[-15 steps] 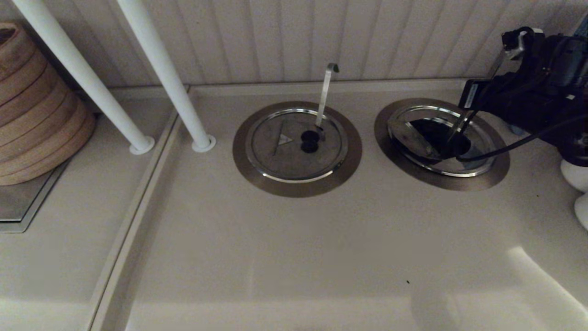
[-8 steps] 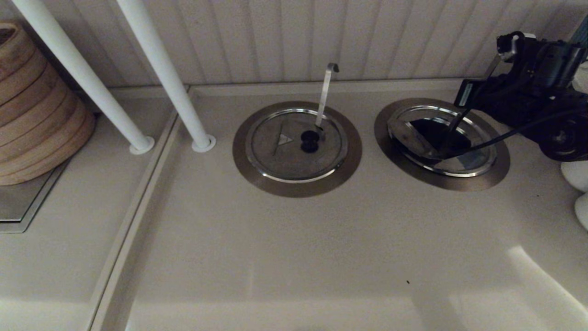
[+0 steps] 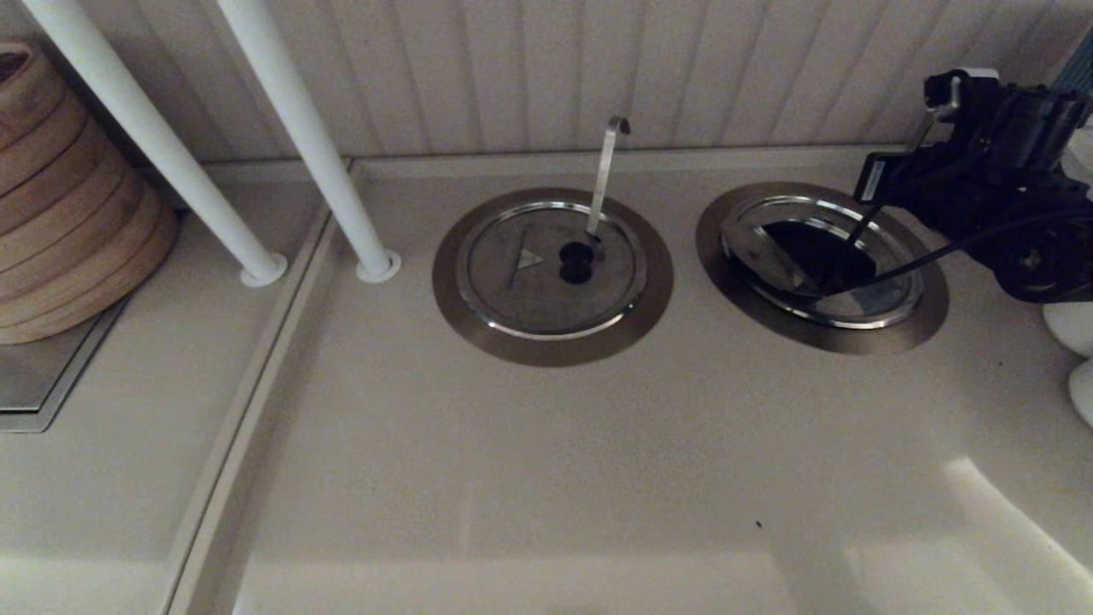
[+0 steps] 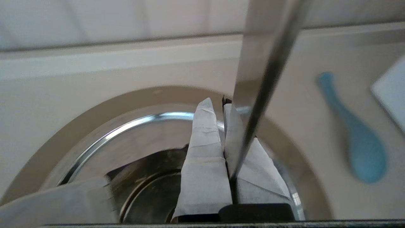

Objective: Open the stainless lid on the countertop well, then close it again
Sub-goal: Stir with a spoon

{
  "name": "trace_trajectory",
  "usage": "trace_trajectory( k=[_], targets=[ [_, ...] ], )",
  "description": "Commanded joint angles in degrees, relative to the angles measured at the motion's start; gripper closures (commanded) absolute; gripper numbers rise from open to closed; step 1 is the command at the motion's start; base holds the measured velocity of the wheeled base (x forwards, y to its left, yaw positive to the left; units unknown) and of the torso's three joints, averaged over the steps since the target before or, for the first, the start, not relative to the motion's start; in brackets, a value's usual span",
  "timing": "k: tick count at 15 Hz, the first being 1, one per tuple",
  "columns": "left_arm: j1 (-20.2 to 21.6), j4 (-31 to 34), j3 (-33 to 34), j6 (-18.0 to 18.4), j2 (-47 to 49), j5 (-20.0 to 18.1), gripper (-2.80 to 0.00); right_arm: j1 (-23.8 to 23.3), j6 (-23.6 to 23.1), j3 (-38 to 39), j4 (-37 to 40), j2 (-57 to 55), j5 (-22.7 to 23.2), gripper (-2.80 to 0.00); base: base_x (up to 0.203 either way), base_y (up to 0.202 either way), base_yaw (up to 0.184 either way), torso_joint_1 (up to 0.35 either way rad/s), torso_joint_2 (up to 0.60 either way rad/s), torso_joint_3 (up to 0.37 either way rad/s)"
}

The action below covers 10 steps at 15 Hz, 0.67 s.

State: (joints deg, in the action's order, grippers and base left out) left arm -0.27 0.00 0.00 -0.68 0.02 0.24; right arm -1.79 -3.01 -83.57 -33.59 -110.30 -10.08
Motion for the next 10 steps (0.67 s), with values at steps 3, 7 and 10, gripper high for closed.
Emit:
trace_trajectory(
  k=[3,7,10],
  targets=[
    [0.0,0.0,0.0,0.0,0.1,0.0,0.00,-1.4,-1.9,1.3,-1.4,1.9,0.0,0.00,0.000,0.000,0.000,0.000,0.00,0.000],
    [0.0,0.0,0.0,0.0,0.1,0.0,0.00,0.3,-3.4,5.4,-1.2,5.7,1.1,0.00,0.000,0.000,0.000,0.000,0.00,0.000],
    [0.0,0.0,0.0,0.0,0.1,0.0,0.00,3.8,-3.0,7.7,-0.8,7.1,2.3,0.00,0.000,0.000,0.000,0.000,0.00,0.000]
  ],
)
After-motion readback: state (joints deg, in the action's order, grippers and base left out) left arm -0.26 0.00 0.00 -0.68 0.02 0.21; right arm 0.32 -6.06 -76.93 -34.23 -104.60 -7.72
